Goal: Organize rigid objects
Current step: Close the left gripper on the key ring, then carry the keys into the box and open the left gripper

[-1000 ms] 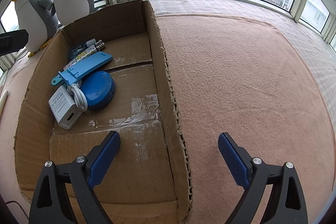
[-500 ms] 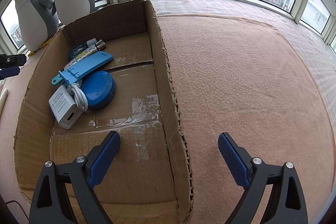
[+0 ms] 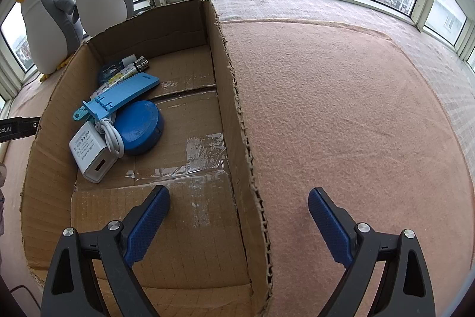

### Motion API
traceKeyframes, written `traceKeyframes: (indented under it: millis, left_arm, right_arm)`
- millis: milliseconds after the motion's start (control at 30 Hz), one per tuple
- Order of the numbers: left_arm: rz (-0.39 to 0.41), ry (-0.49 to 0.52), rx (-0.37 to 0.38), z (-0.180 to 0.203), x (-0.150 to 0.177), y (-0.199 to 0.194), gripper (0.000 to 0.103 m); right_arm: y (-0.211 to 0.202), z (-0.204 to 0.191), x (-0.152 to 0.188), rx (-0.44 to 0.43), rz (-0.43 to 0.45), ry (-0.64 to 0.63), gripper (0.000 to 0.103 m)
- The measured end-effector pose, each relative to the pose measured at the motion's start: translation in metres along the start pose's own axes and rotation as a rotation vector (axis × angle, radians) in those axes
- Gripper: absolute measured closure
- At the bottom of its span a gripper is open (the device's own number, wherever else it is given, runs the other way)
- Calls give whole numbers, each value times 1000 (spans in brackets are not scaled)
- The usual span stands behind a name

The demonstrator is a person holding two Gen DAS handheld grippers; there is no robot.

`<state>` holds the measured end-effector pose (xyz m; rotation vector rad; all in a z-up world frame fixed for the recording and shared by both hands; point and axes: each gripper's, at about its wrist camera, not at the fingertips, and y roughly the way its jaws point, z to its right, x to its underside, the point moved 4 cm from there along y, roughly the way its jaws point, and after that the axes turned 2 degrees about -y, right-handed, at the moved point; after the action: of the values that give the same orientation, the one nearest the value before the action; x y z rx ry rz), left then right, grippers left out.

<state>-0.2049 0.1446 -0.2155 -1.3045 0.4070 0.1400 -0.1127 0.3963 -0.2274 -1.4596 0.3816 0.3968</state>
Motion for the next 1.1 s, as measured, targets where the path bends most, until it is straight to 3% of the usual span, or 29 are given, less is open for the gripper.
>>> traceKeyframes:
  millis: [133,333,467,667,833,1100]
  left_arm:
    - [10,10,-15,3,-3,0,62]
    - [9,35,-35,9,-3,3,73]
    - [11,46,-47,10,-3,3,86]
    - [23,46,-51,5,-1,0,98]
    - [43,51,-22,1,4,-5,101]
    - [57,55,-39,-6,10,-12,102]
  right_arm:
    - [0,0,0,-5,-1,3,11]
    - [1,-1,0,-9,-1,7,10]
    - [1,-1,0,-9,-1,7,10]
    - [1,-1,0,-9,-1,9,10]
    - [1,0,0,-9,-1,9,9]
    - [1,0,0,-9,-1,9,9]
